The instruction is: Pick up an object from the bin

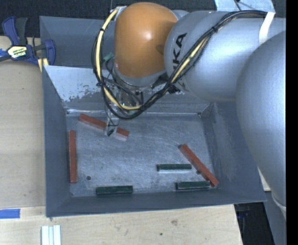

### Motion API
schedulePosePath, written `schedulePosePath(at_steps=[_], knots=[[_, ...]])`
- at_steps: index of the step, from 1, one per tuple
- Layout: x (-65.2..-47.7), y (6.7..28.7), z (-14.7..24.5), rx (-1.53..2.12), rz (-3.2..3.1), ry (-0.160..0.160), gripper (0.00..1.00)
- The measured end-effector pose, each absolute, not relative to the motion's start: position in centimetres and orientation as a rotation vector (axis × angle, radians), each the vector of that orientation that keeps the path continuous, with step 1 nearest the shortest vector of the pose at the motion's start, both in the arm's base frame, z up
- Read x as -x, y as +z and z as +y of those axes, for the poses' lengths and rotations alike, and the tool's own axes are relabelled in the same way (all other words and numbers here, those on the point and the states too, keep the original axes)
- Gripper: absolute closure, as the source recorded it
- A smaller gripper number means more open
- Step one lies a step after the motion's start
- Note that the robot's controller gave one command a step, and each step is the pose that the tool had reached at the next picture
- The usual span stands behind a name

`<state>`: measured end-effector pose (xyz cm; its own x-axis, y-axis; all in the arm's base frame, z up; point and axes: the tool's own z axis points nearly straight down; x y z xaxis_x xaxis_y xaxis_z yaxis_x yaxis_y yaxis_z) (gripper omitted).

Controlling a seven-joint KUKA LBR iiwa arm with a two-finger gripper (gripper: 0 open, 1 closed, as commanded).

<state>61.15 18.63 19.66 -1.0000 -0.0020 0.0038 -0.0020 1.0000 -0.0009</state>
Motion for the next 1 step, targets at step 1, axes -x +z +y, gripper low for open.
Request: schedulePosePath(at_steps=[1], knots=[[-60.88,8.22,14.12,-0.08,-3.135,0.004,0.0]])
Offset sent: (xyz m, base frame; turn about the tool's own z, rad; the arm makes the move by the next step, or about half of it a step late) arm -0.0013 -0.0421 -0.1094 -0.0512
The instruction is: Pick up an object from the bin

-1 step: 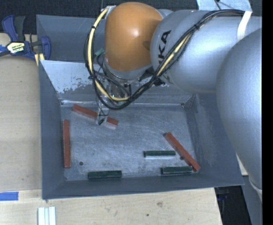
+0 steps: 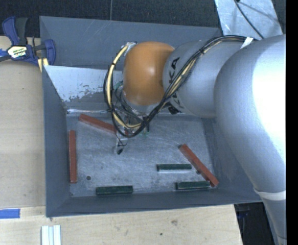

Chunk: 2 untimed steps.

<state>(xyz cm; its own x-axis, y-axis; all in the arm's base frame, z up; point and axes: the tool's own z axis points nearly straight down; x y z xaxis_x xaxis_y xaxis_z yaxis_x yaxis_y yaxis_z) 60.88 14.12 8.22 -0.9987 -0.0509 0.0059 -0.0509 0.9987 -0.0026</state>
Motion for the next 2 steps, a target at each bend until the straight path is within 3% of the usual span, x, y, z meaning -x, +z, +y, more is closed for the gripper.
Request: schedulePosePath(at_steps=[1,2], knots=[[-58.3,16.1,11.9,-0.503,-3.11,0.0,0.0],[-61.3,6.6,13.4,-0.455,-3.109,-0.002,0.0]])
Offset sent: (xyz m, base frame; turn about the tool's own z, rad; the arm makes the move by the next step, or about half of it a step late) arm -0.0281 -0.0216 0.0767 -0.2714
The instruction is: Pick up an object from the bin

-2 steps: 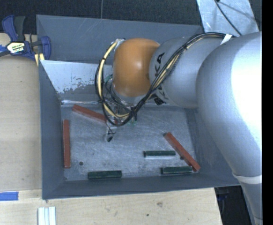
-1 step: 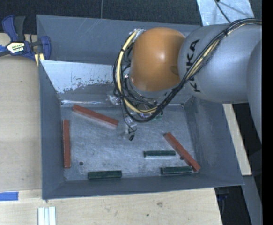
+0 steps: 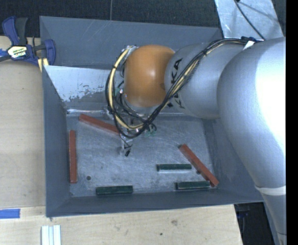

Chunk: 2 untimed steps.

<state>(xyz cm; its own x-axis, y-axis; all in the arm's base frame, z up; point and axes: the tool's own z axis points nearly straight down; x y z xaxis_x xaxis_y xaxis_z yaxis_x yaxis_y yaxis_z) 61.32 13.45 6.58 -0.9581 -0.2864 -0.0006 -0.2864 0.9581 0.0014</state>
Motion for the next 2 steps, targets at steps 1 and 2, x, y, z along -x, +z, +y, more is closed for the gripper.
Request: schedulePosePath(at_steps=[1,2], knots=[[-61.6,7.3,13.4,0.449,3.1,0.003,1.0],[-58.3,21.1,10.6,0.502,3.09,-0.001,1.0]])
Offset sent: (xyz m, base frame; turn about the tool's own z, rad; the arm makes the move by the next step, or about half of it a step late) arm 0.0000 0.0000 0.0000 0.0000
